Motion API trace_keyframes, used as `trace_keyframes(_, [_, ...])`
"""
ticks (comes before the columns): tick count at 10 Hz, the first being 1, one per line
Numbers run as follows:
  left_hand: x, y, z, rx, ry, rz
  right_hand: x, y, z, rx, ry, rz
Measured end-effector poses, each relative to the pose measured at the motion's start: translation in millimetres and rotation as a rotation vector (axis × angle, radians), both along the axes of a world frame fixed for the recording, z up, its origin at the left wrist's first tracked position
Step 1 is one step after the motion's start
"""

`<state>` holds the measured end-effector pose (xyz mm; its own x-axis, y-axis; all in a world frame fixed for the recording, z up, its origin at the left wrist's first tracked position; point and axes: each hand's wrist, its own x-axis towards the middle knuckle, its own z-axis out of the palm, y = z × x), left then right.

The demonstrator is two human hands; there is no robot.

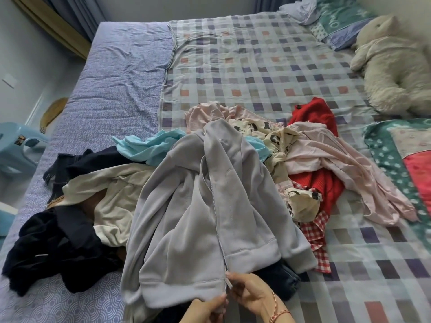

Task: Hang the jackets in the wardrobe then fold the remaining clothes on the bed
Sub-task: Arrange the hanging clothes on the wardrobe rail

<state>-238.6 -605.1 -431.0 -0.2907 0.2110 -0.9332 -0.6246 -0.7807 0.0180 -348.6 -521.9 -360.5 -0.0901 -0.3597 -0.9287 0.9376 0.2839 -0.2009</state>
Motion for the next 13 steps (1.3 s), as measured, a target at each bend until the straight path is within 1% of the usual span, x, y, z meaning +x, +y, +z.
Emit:
trace_keyframes(1, [-22,-15,45,-0.305,0.214,-0.335,-9,2,1,0.048,-0.109,0.072])
trace_keyframes(2, [-27,-8,83,-0.319,0.300,0.098,-20,1,7,0.085,-0.178,0.021])
trace_keyframes(3, [-9,10,82,-0.536,0.157,0.176,-26,-4,18,0.037,-0.217,-0.069])
trace_keyframes(4, [-20,6,90,-0.606,0.091,0.193,-28,-7,21,0.028,-0.145,-0.049])
trace_keyframes(5, [-28,2,101,-0.696,0.076,0.145,-26,-7,25,0.044,-0.003,0.037])
trace_keyframes(6, [-30,4,101,-0.722,0.059,0.138,-28,-3,30,0.109,0.132,0.137])
trace_keyframes(7, [-32,6,103,-0.719,0.032,0.132,-34,-3,33,0.169,0.209,0.232])
trace_keyframes(8, [-33,10,109,-0.704,0.001,0.167,-41,-7,41,0.178,0.263,0.383])
trace_keyframes(9, [-34,11,113,-0.722,-0.002,0.198,-41,-6,46,0.100,0.247,0.460])
trace_keyframes(10, [-30,9,117,-0.690,-0.010,0.208,-37,5,41,0.004,0.175,0.415])
trace_keyframes(11, [-26,8,118,-0.608,0.000,0.270,-30,17,36,-0.028,0.097,0.348])
trace_keyframes(12, [-24,10,117,-0.582,-0.012,0.363,-21,27,29,-0.065,0.010,0.216])
trace_keyframes(13, [-24,16,121,-0.523,-0.004,0.410,-12,32,23,-0.109,-0.008,0.093])
